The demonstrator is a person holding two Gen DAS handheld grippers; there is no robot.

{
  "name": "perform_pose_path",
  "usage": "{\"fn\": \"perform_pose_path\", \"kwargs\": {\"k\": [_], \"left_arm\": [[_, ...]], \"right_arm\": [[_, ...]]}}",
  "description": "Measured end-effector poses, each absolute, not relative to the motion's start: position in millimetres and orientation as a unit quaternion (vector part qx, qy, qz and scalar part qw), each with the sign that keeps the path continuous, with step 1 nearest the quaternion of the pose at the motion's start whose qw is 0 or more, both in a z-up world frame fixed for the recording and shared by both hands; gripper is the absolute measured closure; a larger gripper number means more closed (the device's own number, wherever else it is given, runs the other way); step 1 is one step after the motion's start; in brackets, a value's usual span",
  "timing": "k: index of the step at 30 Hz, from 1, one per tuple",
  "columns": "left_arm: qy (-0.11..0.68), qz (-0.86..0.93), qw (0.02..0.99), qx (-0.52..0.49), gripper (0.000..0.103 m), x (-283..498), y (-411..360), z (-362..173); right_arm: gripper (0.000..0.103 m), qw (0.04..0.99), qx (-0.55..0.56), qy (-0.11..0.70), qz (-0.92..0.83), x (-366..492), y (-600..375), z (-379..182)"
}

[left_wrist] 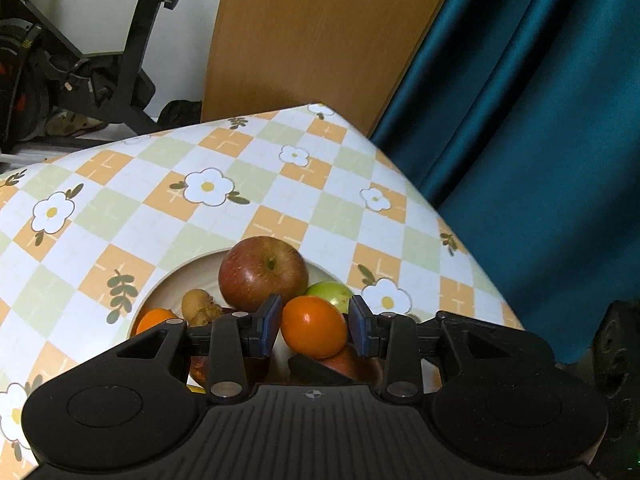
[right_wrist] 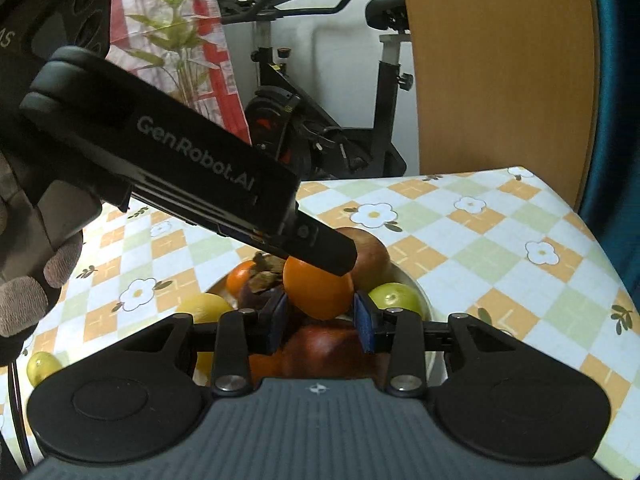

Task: Organize fruits
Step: 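Carry the tangerine with the left tool onto the beige plate, then open the left tool to release the tangerine on the plate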

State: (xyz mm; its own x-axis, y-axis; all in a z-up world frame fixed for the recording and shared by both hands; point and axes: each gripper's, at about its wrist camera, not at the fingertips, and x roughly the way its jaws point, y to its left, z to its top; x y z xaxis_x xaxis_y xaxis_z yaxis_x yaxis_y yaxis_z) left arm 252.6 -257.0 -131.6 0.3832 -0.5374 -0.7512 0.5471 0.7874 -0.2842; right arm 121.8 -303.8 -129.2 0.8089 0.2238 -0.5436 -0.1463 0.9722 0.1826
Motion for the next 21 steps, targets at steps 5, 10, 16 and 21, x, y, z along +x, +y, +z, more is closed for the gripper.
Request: {"fn": "perform_pose_path", "kwargs": {"k": [5, 10, 16, 21], "left_arm": [[0.453, -0.320, 0.832, 0.001, 0.065, 256.5, -251.6, -136.6], [0.447, -0.314, 0.838, -0.001, 0.063, 253.9, -245.3, -135.2], [0.427, -0.304, 0.852, 0.000, 0.048, 240.9, -233.5, -123.1], [0.406, -0.291, 0.866, 0.015, 0.048, 224.3, -217.0, -111.2]], "right_arm": [[0.063, 0.949, 0.073, 0.292, 0.095, 125.0, -302.9, -129.7], [0.062, 0.951, 0.068, 0.291, 0.084, 124.6, -300.0, -126.3], [0.054, 0.952, 0.075, 0.286, 0.083, 116.0, -296.3, -120.6], [0.053, 0.953, 0.075, 0.281, 0.089, 106.6, -288.3, -113.8]]}}
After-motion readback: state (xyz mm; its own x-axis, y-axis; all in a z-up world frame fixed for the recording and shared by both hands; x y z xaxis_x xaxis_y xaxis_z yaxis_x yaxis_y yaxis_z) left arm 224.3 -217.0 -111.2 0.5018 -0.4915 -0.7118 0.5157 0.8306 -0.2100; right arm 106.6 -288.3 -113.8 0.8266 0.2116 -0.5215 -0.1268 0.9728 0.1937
